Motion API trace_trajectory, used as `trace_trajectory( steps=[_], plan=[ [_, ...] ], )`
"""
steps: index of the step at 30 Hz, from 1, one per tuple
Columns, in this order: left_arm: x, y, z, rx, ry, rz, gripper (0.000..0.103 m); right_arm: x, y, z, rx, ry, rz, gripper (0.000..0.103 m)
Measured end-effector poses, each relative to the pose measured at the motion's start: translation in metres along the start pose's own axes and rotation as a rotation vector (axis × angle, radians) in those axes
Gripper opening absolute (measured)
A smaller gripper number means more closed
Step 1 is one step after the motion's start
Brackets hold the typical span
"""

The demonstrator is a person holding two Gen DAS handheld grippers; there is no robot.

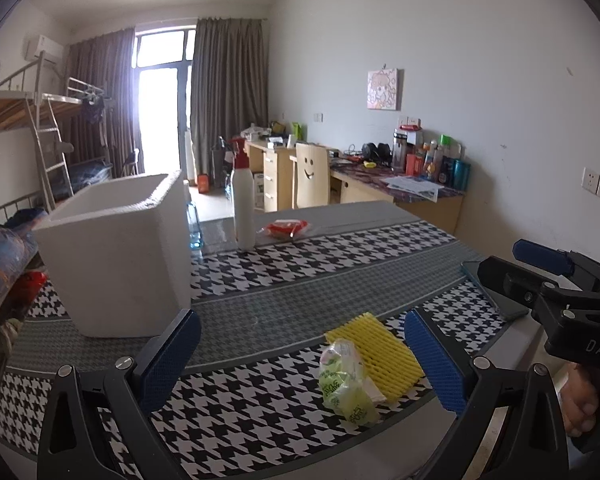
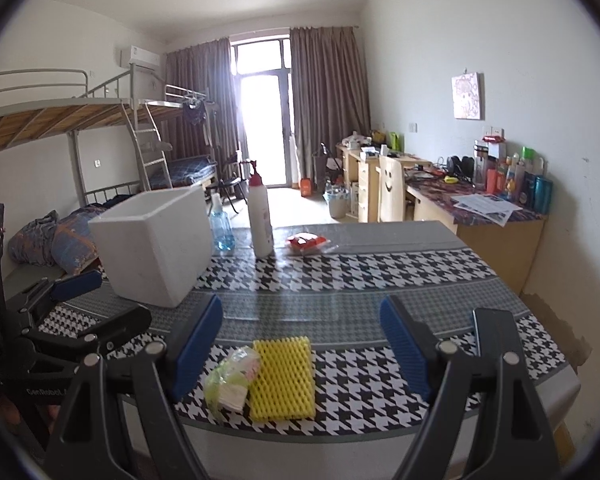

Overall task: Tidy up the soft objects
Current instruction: 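Approach the clear plastic bag and yellow foam sleeve with both tools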

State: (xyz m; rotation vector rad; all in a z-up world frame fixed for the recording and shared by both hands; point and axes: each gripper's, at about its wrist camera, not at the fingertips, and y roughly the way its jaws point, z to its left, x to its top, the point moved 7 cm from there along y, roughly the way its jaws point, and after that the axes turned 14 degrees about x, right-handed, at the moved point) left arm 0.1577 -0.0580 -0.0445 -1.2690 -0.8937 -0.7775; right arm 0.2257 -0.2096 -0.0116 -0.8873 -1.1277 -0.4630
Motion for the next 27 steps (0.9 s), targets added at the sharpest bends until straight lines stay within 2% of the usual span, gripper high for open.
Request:
trace_trajectory(
  steps=[27],
  plan=[
    [-0.031, 0.033, -0.017, -0.01, 0.015, 0.119, 0.102, -0.034, 0.02, -0.02, -0.022, 0.044, 0.105, 0.084]
  ],
)
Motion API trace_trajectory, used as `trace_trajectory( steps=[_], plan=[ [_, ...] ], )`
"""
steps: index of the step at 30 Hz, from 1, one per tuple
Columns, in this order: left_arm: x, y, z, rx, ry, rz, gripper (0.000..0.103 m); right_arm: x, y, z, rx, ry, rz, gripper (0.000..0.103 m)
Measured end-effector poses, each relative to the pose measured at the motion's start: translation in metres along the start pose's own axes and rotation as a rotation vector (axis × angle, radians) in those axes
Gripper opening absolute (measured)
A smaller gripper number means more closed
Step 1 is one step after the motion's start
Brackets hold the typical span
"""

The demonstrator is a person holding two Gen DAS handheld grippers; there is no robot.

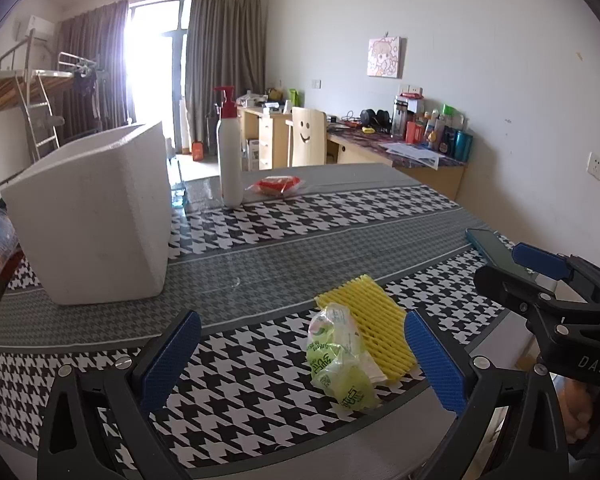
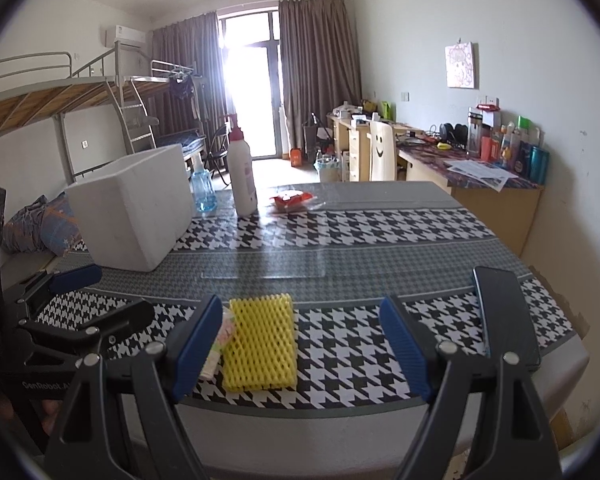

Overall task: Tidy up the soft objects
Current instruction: 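Approach the clear plastic bag and yellow foam sleeve with both tools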

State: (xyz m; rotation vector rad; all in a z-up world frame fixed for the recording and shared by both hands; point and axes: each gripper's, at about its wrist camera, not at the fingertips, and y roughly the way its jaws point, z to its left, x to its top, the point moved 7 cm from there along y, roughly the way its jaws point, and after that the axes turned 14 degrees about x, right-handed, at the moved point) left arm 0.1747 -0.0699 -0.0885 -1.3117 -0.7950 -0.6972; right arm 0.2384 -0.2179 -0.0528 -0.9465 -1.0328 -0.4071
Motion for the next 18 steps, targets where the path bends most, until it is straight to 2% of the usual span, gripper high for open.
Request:
trace_trajectory(
  steps=[9, 18],
  plan=[
    [-0.013, 0.012, -0.008, 0.023, 0.034, 0.034, 0.102, -0.013, 0.014, -0.006, -0.004, 0.015, 0.052, 0.084],
    [-0.023, 0.021, -0.014, 0.014, 0.046, 0.077, 0.101, -0.023, 0.02, -0.01, -0.007, 0.027, 0.082, 0.084]
  ],
)
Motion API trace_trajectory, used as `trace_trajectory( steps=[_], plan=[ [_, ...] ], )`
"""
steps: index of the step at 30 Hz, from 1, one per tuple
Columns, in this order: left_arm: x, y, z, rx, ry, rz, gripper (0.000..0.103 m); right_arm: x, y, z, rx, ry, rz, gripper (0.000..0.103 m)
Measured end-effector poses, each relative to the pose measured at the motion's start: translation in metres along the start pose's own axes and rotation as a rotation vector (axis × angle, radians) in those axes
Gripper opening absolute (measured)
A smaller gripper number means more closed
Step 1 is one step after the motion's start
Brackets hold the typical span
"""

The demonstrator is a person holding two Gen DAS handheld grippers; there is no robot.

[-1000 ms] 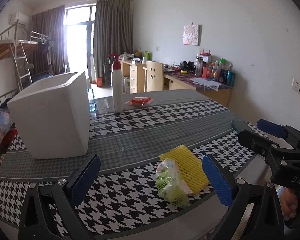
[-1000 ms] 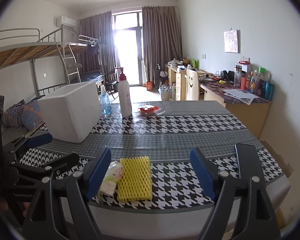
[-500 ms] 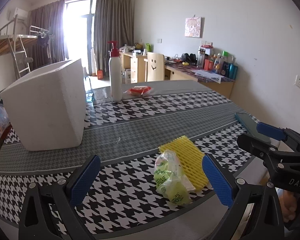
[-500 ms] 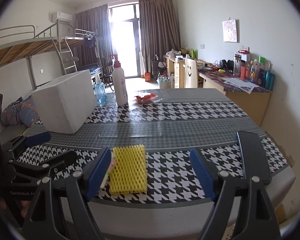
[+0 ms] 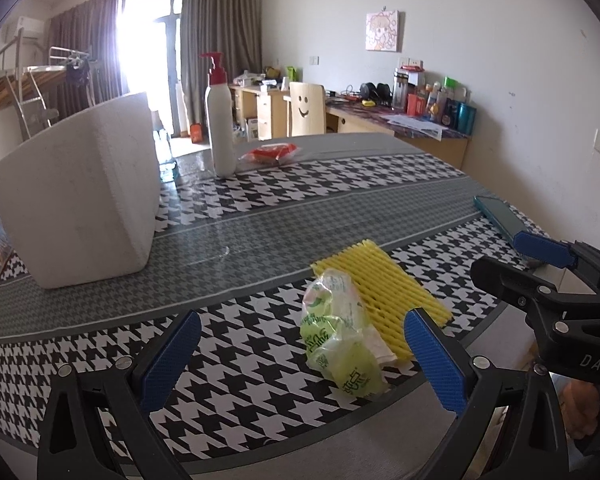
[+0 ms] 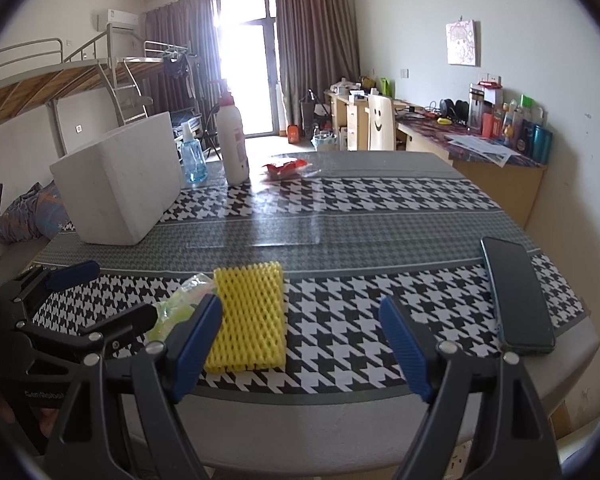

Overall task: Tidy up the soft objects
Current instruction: 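Approach the clear plastic bag and yellow foam sleeve with both tools, then close the left tool on the plastic bag while the right tool grasps the yellow sleeve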

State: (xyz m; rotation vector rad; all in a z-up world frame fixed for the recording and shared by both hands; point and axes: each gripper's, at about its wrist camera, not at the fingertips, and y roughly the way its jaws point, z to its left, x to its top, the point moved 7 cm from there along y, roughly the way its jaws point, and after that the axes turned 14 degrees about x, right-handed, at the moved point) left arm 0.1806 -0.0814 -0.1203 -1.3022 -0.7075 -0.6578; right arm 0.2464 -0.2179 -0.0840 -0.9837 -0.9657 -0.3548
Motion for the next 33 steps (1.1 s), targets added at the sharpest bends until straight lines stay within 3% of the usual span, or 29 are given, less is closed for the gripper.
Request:
trace_trajectory(
  steps=[4, 18, 21, 28, 33],
  plan=[
    [-0.004, 0.007, -0.002, -0.016, 0.0, 0.031, 0.101, -0.003, 0.001, 0.0, -0.017, -0.009, 0.005, 0.084],
    [-0.017, 0.029, -0.022, -0.041, 0.035, 0.106, 0.081, -0.012, 0.005, -0.006, -0.024, -0.003, 0.027, 0.084],
    [-0.021, 0.036, -0.021, -0.038, 0.02, 0.129, 0.076, -0.011, 0.006, -0.008, -0.013, 0.012, 0.021, 0.084],
    [-0.022, 0.039, -0.02, -0.049, 0.022, 0.125, 0.046, -0.012, 0.016, -0.006, 0.0, 0.012, 0.047, 0.084],
    [-0.021, 0.036, -0.02, -0.055, 0.034, 0.106, 0.04, -0.017, 0.021, -0.006, 0.002, 0.02, 0.067, 0.084]
  ],
)
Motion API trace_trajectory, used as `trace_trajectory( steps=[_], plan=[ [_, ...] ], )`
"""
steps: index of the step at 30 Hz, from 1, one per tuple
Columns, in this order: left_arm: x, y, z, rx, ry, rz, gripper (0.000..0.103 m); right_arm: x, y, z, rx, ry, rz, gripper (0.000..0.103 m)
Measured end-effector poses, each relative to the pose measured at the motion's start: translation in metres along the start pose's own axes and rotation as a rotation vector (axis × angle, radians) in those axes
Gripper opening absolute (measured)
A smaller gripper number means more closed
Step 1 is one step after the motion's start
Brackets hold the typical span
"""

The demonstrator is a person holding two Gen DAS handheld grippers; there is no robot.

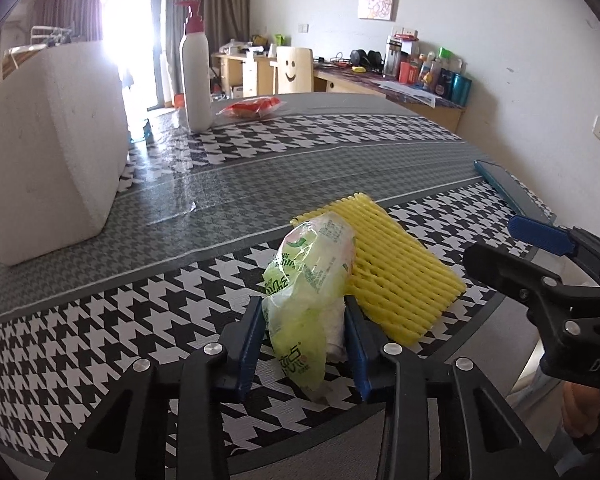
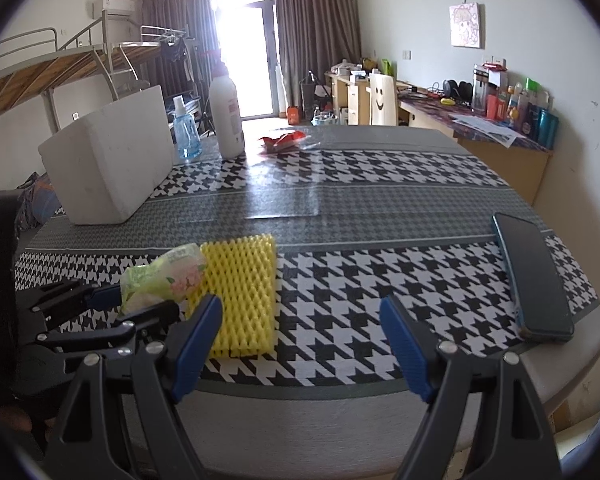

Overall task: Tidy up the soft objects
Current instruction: 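Close the left tool on the plastic bag while the right tool grasps the yellow sleeve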

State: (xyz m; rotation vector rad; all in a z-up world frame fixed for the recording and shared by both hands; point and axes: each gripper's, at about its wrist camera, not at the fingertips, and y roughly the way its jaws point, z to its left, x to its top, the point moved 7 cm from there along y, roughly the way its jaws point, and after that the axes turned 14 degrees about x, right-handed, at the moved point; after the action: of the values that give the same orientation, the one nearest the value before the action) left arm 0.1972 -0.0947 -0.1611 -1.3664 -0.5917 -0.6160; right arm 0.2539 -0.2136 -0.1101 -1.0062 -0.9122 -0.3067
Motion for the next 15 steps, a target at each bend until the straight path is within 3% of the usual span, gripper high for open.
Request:
trace_trajectory(
  steps=[2, 15],
  plan=[
    [0.001, -0.001, 0.0, -0.004, 0.005, -0.004, 0.036, -0.001, 0.001, 0.001, 0.003, 0.0, 0.004, 0.084],
    [0.004, -0.015, 0.016, 0.017, -0.008, -0.047, 0.035, -0.001, 0.004, 0.008, 0.011, -0.005, 0.014, 0.084]
  ],
)
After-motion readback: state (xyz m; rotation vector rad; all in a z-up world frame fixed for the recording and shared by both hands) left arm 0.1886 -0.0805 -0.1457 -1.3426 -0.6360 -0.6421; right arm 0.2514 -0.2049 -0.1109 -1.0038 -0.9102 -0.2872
